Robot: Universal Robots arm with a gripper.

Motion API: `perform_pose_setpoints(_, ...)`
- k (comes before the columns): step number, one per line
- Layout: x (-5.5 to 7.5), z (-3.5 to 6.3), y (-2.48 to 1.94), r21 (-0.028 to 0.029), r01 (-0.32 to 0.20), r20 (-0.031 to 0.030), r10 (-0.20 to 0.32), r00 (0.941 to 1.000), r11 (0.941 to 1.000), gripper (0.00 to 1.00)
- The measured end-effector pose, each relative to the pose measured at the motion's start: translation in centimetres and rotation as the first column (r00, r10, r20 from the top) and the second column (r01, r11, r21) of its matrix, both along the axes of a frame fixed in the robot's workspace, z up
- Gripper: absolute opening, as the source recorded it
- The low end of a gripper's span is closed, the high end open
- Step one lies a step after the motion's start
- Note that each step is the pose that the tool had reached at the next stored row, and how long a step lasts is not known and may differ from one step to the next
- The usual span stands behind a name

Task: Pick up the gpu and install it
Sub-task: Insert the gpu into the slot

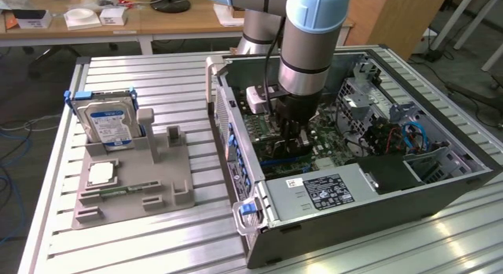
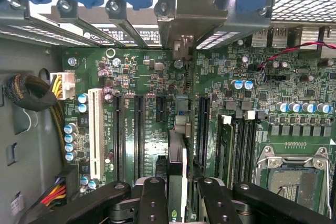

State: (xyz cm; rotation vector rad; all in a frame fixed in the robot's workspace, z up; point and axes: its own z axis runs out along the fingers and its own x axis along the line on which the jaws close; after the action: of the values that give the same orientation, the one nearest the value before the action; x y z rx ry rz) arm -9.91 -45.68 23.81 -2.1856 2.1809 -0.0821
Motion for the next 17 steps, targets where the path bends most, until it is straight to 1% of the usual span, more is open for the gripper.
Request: perform_pose_setpoints(17,0.0,-0.32,0.04,-0.0003,0.0,-0.0002,0.0,1.0,1.0,0.27)
